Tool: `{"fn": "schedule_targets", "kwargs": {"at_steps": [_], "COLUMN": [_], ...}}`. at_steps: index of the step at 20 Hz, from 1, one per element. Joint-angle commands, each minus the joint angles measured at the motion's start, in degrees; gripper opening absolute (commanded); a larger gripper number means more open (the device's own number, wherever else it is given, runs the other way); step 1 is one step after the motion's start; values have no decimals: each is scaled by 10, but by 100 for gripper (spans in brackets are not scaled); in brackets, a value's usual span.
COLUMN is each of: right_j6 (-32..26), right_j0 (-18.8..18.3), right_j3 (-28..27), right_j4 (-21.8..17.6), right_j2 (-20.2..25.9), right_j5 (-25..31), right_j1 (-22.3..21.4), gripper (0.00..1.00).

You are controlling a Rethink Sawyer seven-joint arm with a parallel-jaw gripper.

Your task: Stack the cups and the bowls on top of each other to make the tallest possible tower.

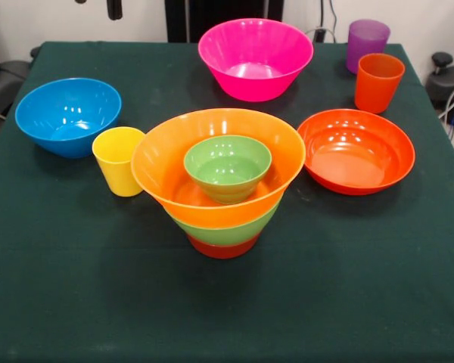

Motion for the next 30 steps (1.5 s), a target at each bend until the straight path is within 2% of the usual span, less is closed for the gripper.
{"fn": "schedule_targets", "kwargs": {"at_steps": [1, 6, 11, 14, 21, 26, 27, 28, 30], "right_j6": [-132, -109, -119, -118, -75, -75, -87, -123, -222], "right_j0": [-14, -15, -33, -40, -33, -34, -36, -45, -76], "right_j3": [36, 23, 15, 6, 5, 4, 5, 7, 13], "right_j4": [-65, -89, -111, -117, -121, -127, -133, -139, -149], "right_j2": [73, 77, 88, 99, 108, 110, 115, 131, 183], "right_j5": [-42, -65, -84, -89, -114, -124, -128, -120, -95], "right_j1": [55, 79, 96, 110, 133, 138, 135, 129, 124], "gripper": [100, 100, 100, 100, 100, 100, 100, 100, 100]}}
